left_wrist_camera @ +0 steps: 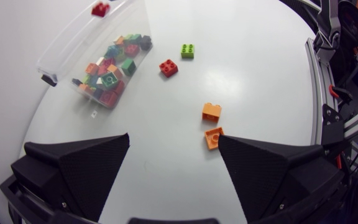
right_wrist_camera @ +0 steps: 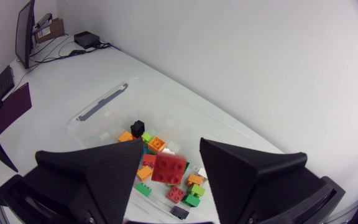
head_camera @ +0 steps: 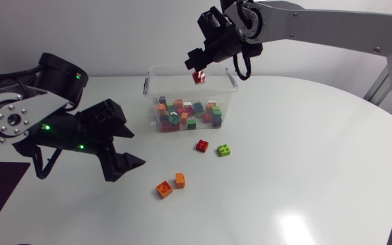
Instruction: Place the duplo bricks in the container
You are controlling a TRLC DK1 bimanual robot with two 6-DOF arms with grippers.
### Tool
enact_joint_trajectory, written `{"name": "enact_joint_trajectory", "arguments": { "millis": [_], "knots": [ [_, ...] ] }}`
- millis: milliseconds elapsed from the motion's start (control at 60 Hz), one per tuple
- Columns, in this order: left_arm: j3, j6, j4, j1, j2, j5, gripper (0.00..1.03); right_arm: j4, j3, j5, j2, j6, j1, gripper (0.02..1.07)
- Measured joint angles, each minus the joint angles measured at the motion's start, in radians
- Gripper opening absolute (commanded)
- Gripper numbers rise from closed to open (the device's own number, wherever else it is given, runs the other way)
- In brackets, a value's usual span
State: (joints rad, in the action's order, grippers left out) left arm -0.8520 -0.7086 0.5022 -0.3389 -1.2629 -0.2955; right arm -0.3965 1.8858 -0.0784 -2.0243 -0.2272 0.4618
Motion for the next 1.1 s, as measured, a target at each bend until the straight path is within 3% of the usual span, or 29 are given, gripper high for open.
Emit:
{"name": "enact_joint_trajectory", "arguments": {
  "millis": [283,533,1100],
  "knots": [
    [0.042,0.026,-0.007,-0.091,-0.005,0.064,0.99,-0.054,0.012,0.031,0.013,0.011,-0.001,1.00],
    [0.041,0.094,-0.029,-0.143,-0.139,0.101,0.99,-0.087,-0.159,0.031,0.182,0.019,-0.027,1.00],
    [-0.124,0.246,0.050,-0.234,-0.416,0.182,0.92,-0.150,-0.479,0.050,0.377,0.064,-0.038,1.00]
  ]
}}
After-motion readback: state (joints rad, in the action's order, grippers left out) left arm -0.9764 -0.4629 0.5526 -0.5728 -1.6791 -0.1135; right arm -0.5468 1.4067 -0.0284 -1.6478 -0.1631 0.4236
